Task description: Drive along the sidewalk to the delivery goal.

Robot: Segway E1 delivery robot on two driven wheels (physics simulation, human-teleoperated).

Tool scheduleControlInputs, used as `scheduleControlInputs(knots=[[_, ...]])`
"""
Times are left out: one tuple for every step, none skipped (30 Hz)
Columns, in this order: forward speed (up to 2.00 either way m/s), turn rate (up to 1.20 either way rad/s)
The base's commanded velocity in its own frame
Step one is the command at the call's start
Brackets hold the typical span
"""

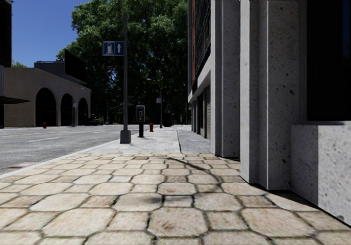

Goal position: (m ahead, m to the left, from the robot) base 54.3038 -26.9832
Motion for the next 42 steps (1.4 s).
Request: scheduleControlInputs(knots=[[2.00, 0.00], [2.00, 0.00], [2.00, 0.00], [2.00, 0.00], [2.00, 0.00], [2.00, 0.00], [2.00, 0.00], [2.00, 0.00], [2.00, 0.00], [2.00, 0.00], [2.00, 0.00], [2.00, 0.00], [2.00, 0.00], [2.00, 0.00], [2.00, 0.00], [2.00, 0.00], [2.00, 0.00], [2.00, 0.00], [2.00, 0.00], [2.00, 0.00], [2.00, 0.00], [2.00, 0.00], [2.00, 0.00], [2.00, 0.00], [2.00, 0.00], [2.00, 0.00], [2.00, 0.00], [2.00, 0.00], [2.00, 0.00], [2.00, 0.00], [2.00, 0.00], [2.00, 0.00], [2.00, 0.00], [2.00, 0.00], [2.00, 0.00], [2.00, 0.00], [2.00, 0.00], [2.00, 0.00], [2.00, 0.00], [2.00, 0.00], [2.00, 0.00], [2.00, 0.00]])
